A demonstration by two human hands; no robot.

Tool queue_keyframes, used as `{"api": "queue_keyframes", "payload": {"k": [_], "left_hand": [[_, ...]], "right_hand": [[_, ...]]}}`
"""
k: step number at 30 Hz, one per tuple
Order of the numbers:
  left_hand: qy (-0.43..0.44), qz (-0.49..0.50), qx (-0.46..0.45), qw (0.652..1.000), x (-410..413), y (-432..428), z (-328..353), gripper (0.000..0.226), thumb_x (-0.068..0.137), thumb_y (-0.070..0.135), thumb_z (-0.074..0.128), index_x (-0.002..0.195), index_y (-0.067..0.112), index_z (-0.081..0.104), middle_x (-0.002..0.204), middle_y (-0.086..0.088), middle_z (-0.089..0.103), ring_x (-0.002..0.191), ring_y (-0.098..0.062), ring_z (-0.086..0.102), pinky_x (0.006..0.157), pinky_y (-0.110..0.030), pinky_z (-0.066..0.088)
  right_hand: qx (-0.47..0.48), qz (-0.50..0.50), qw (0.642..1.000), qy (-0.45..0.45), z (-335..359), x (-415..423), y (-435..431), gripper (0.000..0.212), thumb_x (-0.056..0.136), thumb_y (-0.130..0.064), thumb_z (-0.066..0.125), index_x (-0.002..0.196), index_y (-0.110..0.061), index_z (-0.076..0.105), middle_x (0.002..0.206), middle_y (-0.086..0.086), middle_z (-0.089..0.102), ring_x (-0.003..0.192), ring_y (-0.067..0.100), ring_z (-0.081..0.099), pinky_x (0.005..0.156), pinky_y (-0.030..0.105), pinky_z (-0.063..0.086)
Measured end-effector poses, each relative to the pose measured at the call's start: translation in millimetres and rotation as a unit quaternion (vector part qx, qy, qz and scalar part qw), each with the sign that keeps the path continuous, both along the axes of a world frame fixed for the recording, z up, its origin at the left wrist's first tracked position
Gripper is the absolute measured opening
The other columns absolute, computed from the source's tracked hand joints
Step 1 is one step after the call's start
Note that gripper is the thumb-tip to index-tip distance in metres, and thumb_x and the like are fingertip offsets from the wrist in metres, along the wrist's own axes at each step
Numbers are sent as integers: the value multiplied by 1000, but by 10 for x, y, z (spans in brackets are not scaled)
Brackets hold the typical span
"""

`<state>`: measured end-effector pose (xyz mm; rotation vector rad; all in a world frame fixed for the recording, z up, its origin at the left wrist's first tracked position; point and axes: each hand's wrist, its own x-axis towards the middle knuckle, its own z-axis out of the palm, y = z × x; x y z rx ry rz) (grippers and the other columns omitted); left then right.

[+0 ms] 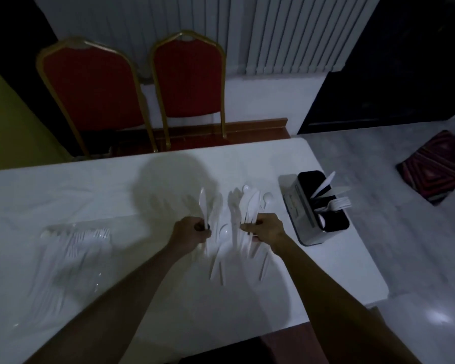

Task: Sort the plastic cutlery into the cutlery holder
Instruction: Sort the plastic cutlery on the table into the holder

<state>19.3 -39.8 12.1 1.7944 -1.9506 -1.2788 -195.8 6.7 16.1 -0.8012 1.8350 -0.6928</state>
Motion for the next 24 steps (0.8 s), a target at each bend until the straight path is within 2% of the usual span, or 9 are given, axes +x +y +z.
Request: {"api": "queue_keyframes", "payload": {"k": [2, 4, 6, 9, 12, 15, 17, 20, 24], "left_hand": [[29, -11, -34, 999, -118, -103, 183, 15, 78, 20, 74, 81, 7, 68, 77, -5, 70, 72, -16, 65, 63, -16, 49], [62, -13, -77, 995, -376, -179, 432, 14, 79, 19, 74, 85, 9, 67, 81, -4, 69, 74, -16, 64, 59, -12, 44], [90, -11, -107, 990, -644, -269, 644, 17, 80, 21, 73, 92, 10, 66, 88, -5, 70, 81, -19, 66, 70, -26, 51], [130, -17, -113, 985, -1077, -375, 885, 20, 81, 20, 71, 99, 15, 66, 93, -5, 72, 84, -21, 67, 80, -37, 56], [190, -1, -96, 977, -1516, -394, 1005, 11, 83, 14, 70, 92, 11, 64, 89, -6, 71, 81, -20, 69, 79, -41, 59], [235, 38, -75, 968, -1968, -359, 988, 11, 83, 11, 69, 78, 15, 61, 93, -9, 72, 83, -21, 70, 78, -44, 59], [241, 50, -69, 967, -2222, -336, 902, 12, 83, 13, 70, 77, 19, 62, 91, -8, 73, 80, -20, 71, 77, -44, 59], [218, 45, -77, 972, -2502, -311, 749, 9, 82, 18, 70, 88, 13, 66, 86, -9, 74, 76, -21, 72, 76, -44, 59], [149, 8, -120, 982, -2752, -268, 623, 19, 83, 25, 69, 91, 8, 66, 85, -10, 74, 77, -22, 70, 72, -30, 55]], "right_hand": [[-31, -10, 999, 1, 152, -59, -38, 17, 77, -13, 80, 86, -2, 70, 80, 12, 70, 67, 17, 64, 59, 22, 59], [-74, -24, 997, 15, 380, -238, -76, 25, 78, -14, 79, 91, 6, 70, 92, 22, 72, 77, 28, 68, 74, 36, 61], [-113, -25, 993, 25, 611, -447, -141, 20, 80, -13, 77, 90, 2, 71, 96, 23, 72, 84, 32, 70, 78, 41, 60], [-169, -30, 983, 63, 908, -873, -228, 11, 79, -15, 78, 75, -16, 68, 79, 13, 71, 74, 25, 69, 71, 36, 59], [-198, -45, 974, 103, 1084, -1344, -260, 12, 79, -20, 79, 85, -15, 70, 78, 3, 72, 70, 19, 68, 71, 35, 59], [-191, -72, 971, 122, 1077, -1774, -236, 18, 77, -22, 80, 89, -12, 72, 80, 8, 74, 74, 25, 71, 75, 43, 61], [-183, -77, 971, 131, 981, -1963, -220, 17, 77, -22, 80, 86, -11, 70, 78, 8, 74, 75, 26, 72, 75, 45, 61], [-180, -47, 969, 161, 846, -2078, -215, 15, 78, -23, 79, 82, -16, 67, 77, 8, 73, 71, 23, 71, 74, 41, 60], [-189, -5, 959, 211, 731, -2154, -269, 20, 79, -25, 78, 89, -11, 68, 79, 12, 72, 72, 24, 68, 70, 37, 59]]}}
